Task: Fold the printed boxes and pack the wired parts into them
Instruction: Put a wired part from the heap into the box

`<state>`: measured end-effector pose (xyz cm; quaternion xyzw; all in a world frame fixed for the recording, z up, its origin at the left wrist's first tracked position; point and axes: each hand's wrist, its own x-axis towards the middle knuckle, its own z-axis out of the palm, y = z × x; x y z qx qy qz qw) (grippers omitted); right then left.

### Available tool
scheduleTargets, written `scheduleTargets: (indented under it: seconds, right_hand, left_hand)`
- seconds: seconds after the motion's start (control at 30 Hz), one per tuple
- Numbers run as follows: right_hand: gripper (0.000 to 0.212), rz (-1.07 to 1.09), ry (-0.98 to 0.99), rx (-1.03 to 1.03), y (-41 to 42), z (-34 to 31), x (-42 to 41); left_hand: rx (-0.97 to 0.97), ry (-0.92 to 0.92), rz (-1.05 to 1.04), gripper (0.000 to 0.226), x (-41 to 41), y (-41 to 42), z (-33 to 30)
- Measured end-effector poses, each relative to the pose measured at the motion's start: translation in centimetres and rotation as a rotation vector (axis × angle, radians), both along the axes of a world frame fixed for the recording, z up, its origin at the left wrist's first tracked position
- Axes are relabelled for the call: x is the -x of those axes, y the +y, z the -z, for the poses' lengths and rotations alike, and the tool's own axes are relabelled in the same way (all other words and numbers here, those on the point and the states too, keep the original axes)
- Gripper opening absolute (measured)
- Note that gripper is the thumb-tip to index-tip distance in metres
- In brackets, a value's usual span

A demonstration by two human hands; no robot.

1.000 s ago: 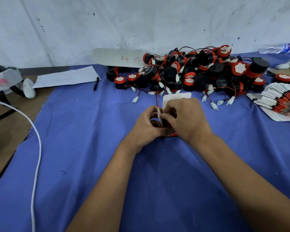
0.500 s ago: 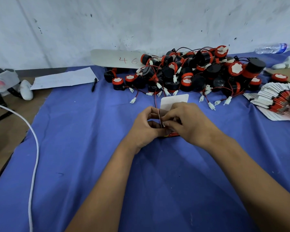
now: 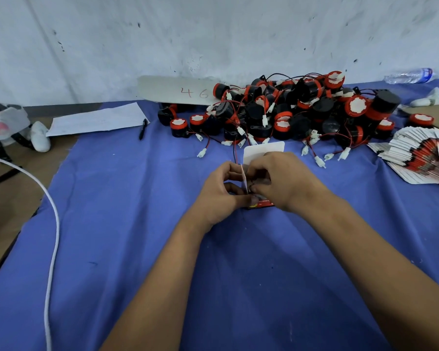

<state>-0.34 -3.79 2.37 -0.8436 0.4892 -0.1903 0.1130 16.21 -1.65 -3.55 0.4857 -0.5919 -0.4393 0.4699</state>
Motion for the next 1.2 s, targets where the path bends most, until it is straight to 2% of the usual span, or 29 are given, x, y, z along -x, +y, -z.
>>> scheduleTargets:
  seconds: [0.23, 0.5, 0.7, 0.83, 0.97, 1.2]
  right_hand:
    - [0.015, -0.028, 0.019, -0.012, 0.0, -0.4, -0.1]
    - [0.014, 0.073, 0.015, 0.031, 0.4, 0.1, -0.5]
    - [0.020, 0.001, 0.188, 0.045, 0.0, -0.4, -0.8]
    - [0.019, 0.065, 0.129, 0.062, 0.3, -0.3, -1.6]
    - [0.032, 0.031, 0.081, -0.001, 0.2, -0.4, -1.6]
    - [0.029, 0.032, 0.177, -0.063, -0.3, -1.1, -1.6]
  left_hand:
    - [0.003, -0.012, -0.006, 0.047, -0.2, -0.3, 0.1]
    - [0.013, -0.026, -0.010, 0.048, 0.1, -0.1, 0.0]
    - [0.012, -0.019, -0.024, 0.046, 0.2, -0.1, 0.1]
    - [0.020, -0.032, -0.023, 0.045, 0.3, -0.1, 0.1]
    - [0.020, -0.042, -0.023, 0.045, 0.3, 0.0, 0.1]
    - [0.031, -0.060, -0.024, 0.046, 0.3, 0.1, 0.0]
